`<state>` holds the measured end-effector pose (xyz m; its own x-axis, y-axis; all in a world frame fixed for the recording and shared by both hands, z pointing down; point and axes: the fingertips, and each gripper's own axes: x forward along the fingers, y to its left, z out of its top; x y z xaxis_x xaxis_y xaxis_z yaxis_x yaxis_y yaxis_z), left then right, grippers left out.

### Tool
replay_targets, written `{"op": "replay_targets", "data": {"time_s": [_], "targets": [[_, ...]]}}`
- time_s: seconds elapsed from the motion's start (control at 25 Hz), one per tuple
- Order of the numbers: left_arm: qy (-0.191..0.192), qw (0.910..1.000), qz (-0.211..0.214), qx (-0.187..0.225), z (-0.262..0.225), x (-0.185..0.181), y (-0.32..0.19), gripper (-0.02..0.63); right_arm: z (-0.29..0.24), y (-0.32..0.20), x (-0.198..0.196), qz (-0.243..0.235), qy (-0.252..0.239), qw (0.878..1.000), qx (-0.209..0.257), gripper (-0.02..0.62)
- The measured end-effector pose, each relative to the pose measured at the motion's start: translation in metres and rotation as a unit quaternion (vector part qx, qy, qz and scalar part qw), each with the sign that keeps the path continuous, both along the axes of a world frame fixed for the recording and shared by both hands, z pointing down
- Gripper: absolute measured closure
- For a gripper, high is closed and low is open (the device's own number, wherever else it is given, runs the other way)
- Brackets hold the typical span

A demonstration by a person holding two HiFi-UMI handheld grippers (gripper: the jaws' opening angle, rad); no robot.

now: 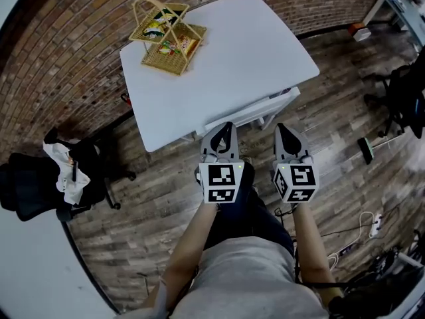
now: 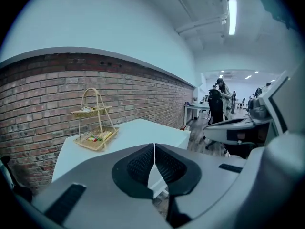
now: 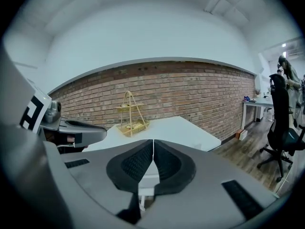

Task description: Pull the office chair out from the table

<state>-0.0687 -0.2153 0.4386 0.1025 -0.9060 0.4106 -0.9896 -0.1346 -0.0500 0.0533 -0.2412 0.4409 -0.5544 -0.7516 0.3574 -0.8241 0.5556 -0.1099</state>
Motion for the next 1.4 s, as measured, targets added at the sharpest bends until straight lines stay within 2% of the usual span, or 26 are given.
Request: {"op": "replay_targets", "data": {"time_s": [0.12, 0.4, 0.68, 0.84, 0.88, 1.0, 1.04, 1.08, 1.12, 1.32, 1.4], "targets": [[0.003, 0.9998, 0.009, -0.015, 0.007, -0.006, -0.014, 0.593, 0.003, -0.019, -0.012, -0.009, 0.002, 1.0, -0.005, 0.58], [0.017, 0.9974, 0.04, -0.058, 0.034, 0.003, -0.042, 0.592, 0.012, -0.054, -0.044, -0.071, 0.028, 0.997, -0.008, 0.58], [0.014, 0.9919, 0.087, -0.092, 0.047, 0.02, -0.062, 0.592, 0.023, -0.072, -0.059, -0.132, 0.043, 0.99, -0.026, 0.58], [0.005, 0.9875, 0.11, -0.112, 0.056, 0.026, -0.066, 0.591, 0.03, -0.072, -0.063, -0.172, 0.067, 0.982, -0.032, 0.58], [0.003, 0.9864, 0.116, -0.117, 0.057, 0.027, -0.066, 0.585, 0.032, -0.072, -0.063, -0.18, 0.075, 0.98, -0.035, 0.58], [0.0, 0.9832, 0.133, -0.125, 0.059, 0.032, -0.068, 0.502, 0.038, -0.073, -0.063, -0.202, 0.09, 0.974, -0.048, 0.577], [0.0, 0.9819, 0.139, -0.129, 0.059, 0.034, -0.068, 0.499, 0.038, -0.072, -0.064, -0.21, 0.095, 0.972, -0.053, 0.56], [-0.001, 0.9807, 0.144, -0.133, 0.059, 0.035, -0.068, 0.499, 0.038, -0.071, -0.065, -0.221, 0.1, 0.969, -0.057, 0.494], [-0.004, 0.9795, 0.149, -0.136, 0.06, 0.035, -0.068, 0.499, 0.038, -0.07, -0.067, -0.234, 0.107, 0.965, -0.059, 0.462], [-0.045, 0.9739, 0.166, -0.147, 0.065, 0.031, -0.07, 0.472, 0.046, -0.066, -0.071, -0.306, 0.167, 0.936, -0.045, 0.458], [-0.047, 0.9729, 0.164, -0.156, 0.067, 0.029, -0.071, 0.465, 0.053, -0.065, -0.07, -0.333, 0.192, 0.922, -0.047, 0.453]]}}
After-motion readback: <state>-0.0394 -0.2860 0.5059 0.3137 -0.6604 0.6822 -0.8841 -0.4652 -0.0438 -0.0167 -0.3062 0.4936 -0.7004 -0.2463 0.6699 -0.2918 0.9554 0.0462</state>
